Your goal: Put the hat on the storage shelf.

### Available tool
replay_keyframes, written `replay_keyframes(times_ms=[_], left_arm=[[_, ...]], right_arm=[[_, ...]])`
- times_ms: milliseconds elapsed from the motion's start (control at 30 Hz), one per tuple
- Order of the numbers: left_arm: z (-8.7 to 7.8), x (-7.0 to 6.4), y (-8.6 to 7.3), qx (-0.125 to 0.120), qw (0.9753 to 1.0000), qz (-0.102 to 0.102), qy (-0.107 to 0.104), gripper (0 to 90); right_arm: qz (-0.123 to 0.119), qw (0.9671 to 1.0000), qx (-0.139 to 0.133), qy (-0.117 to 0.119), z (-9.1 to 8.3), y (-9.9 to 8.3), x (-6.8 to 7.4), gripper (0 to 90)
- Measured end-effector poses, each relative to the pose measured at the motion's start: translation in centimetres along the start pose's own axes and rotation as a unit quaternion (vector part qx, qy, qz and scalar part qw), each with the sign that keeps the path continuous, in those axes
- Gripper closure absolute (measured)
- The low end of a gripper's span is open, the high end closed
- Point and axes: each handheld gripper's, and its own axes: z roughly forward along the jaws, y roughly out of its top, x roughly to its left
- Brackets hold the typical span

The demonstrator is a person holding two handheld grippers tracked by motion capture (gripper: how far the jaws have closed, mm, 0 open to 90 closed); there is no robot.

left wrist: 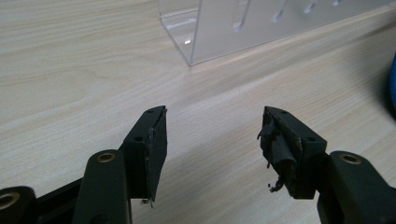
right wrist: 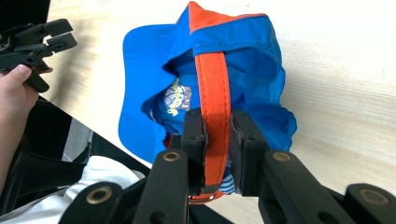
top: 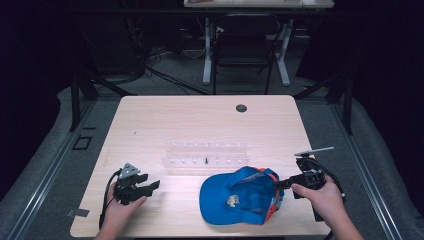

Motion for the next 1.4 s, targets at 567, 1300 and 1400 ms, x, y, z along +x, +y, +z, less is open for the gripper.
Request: replay_keyframes(times_ms=[567, 1300, 1400], left_arm=[[0.0, 0.0, 0.0, -0.002, 1.0000, 0.000, -0.002, 41.5], [0.0, 0.0, 0.0, -0.003, 1.0000, 0.000, -0.003, 41.5], [0.0, -0.1, 0.0, -0.003, 1.0000, 0.001, -0.004, 41.5]], right_arm=[[0.003, 0.9972, 0.042, -0.062, -1.6, 2.9, 4.3, 77.4], [-0.012, 0.9958, 0.047, -0.078, -4.4, 5.3, 9.0, 77.5], [-0.019, 0.9960, 0.052, -0.069, -5.1, 5.7, 9.9, 77.5]])
